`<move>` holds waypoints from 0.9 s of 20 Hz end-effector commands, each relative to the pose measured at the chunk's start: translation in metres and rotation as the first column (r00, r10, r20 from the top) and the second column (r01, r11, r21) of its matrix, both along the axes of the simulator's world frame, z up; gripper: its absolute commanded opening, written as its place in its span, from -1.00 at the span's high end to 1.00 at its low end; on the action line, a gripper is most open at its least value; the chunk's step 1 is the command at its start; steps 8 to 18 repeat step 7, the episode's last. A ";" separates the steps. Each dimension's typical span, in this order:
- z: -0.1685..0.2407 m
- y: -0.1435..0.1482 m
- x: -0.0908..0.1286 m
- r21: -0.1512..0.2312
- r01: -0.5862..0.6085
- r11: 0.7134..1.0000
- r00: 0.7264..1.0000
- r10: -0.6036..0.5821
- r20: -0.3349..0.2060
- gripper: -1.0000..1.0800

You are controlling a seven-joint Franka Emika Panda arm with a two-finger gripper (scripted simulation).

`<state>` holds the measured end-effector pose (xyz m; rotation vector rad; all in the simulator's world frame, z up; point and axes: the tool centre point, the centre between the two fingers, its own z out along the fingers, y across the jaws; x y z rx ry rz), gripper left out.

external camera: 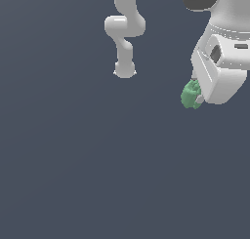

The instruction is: Pick up the object and move it to a goal position.

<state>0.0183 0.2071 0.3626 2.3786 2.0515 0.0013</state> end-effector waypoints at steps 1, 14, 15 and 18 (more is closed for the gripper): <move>0.008 0.007 -0.001 0.000 0.002 1.000 1.000 -0.002 -0.001 1.00; 0.014 0.014 -0.001 0.000 0.002 1.000 1.000 -0.002 -0.001 1.00; 0.014 0.014 -0.001 0.000 0.002 1.000 1.000 -0.002 -0.001 1.00; 0.014 0.014 -0.001 0.000 0.002 1.000 1.000 -0.002 -0.001 1.00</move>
